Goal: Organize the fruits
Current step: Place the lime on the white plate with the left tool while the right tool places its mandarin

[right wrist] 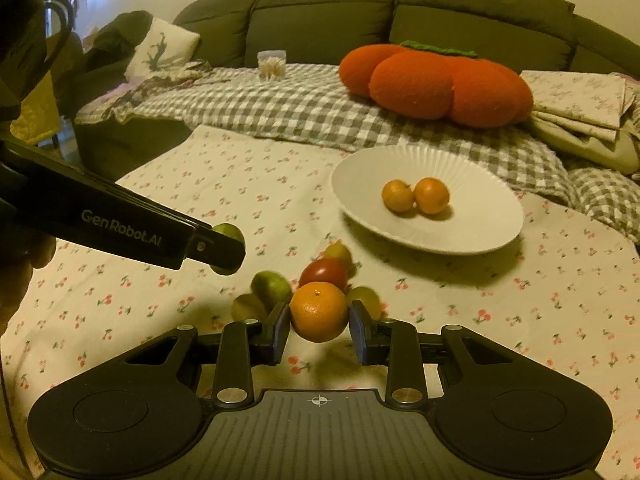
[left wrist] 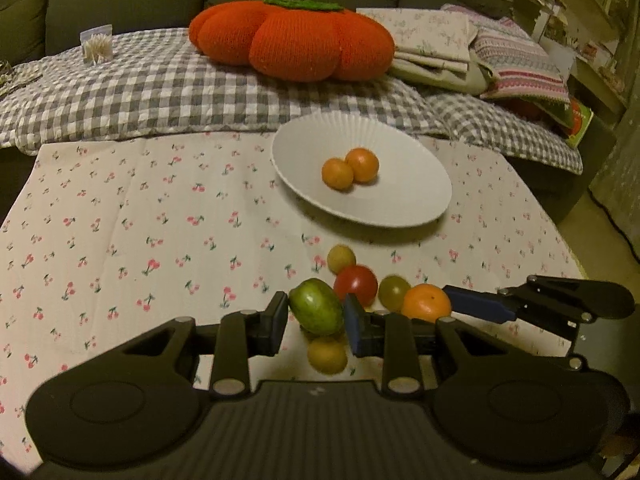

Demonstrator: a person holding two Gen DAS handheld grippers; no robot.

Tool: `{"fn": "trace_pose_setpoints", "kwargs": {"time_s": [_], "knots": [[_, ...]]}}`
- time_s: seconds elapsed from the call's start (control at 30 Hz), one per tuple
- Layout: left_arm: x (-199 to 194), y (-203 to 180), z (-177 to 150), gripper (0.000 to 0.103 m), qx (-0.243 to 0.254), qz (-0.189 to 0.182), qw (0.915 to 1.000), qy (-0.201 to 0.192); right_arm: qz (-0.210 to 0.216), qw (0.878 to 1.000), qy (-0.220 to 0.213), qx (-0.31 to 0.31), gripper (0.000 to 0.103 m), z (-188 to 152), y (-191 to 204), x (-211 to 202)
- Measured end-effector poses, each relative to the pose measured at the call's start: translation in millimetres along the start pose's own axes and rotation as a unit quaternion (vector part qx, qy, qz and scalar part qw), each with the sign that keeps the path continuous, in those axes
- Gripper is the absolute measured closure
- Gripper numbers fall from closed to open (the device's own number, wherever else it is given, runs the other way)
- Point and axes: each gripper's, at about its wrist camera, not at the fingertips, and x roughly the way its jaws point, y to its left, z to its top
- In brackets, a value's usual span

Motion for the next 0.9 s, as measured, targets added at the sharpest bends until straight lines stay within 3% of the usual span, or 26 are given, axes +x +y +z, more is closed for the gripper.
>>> {"fn": "trace_pose_setpoints", "kwargs": {"time_s": [0.37, 0.9], "knots": [[24.6, 6.0, 42.3, 0.075, -0.059, -0.050, 0.9965, -0.031, -0.034, 0.999, -0.018, 0.036, 0.072, 19.8, -37.1, 4.4], [75.4, -6.3, 71.1, 0.074, -0.077, -0.053, 0.9953, -0.025, -0.067, 0.995, -0.024, 0.070, 0.072, 40.6, -73.8, 31.8]]}}
